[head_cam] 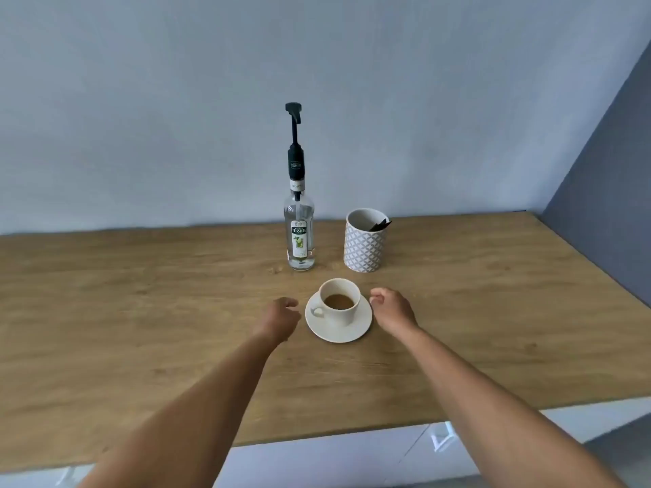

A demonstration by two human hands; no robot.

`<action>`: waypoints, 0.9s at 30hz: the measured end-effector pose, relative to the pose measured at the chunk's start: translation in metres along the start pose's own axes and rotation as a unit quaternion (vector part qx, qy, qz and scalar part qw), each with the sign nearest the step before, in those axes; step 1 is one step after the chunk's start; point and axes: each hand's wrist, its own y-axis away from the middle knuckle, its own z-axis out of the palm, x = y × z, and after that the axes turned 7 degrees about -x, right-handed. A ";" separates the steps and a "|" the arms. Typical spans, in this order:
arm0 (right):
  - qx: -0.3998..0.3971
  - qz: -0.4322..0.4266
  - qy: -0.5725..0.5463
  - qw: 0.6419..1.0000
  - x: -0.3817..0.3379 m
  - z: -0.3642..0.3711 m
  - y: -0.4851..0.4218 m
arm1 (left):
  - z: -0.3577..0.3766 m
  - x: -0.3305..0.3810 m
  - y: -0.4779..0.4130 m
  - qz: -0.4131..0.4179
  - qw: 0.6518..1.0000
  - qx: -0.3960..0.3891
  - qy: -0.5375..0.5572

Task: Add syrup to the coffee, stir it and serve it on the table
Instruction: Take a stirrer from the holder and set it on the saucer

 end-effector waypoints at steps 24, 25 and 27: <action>-0.096 -0.006 0.015 0.995 0.037 0.019 -0.075 | 0.038 0.002 -0.043 -0.095 0.987 0.084 0.100; -0.097 -0.008 0.017 0.995 0.037 0.019 -0.077 | 0.039 0.001 -0.044 -0.095 0.986 0.087 0.103; -0.101 -0.014 0.026 0.994 0.036 0.016 -0.079 | 0.039 0.002 -0.046 -0.095 0.986 0.089 0.107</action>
